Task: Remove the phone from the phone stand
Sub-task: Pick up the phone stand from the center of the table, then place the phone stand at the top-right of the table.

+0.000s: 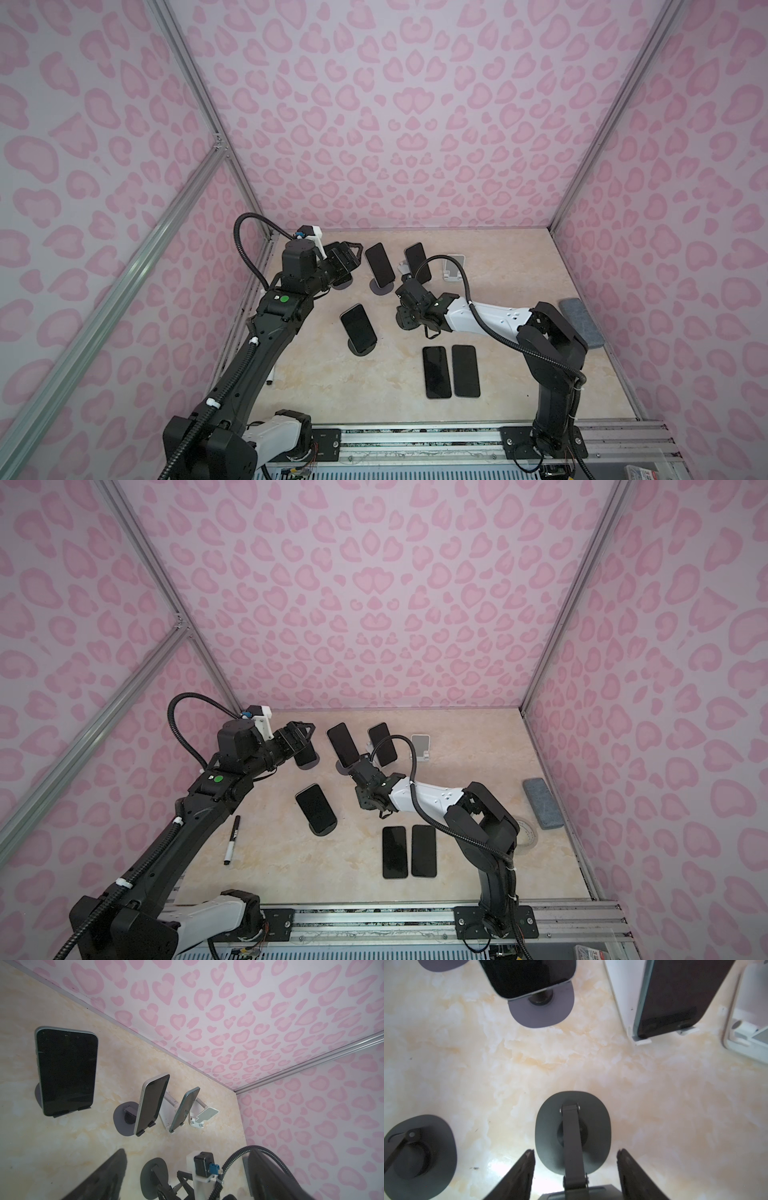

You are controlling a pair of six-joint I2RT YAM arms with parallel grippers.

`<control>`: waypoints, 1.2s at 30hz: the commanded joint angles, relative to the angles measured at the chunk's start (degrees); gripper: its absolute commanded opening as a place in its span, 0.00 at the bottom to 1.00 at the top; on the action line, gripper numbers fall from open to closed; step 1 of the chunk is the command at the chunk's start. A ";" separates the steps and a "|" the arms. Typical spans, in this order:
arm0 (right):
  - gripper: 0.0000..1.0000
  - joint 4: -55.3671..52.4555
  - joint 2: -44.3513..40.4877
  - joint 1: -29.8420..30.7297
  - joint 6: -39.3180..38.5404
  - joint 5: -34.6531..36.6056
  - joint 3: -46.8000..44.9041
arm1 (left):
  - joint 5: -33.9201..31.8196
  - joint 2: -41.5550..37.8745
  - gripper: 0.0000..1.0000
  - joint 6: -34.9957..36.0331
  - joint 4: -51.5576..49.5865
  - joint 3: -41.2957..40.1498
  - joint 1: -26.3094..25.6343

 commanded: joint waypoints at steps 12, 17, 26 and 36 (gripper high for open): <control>0.52 2.02 -9.26 0.17 1.57 8.86 -6.61 | 0.91 0.36 0.94 -0.33 1.71 0.74 0.06; 0.52 -1.74 -15.07 -4.92 2.84 12.19 -10.56 | 2.54 0.44 0.94 -0.94 2.26 0.76 0.01; 0.51 -1.52 -20.66 -24.92 -1.19 14.37 -10.56 | 4.86 1.11 0.94 -1.77 3.08 0.82 -0.38; 0.51 -6.46 -0.53 -34.78 -5.99 6.36 10.77 | 6.03 1.34 0.94 -1.97 3.47 0.89 -0.86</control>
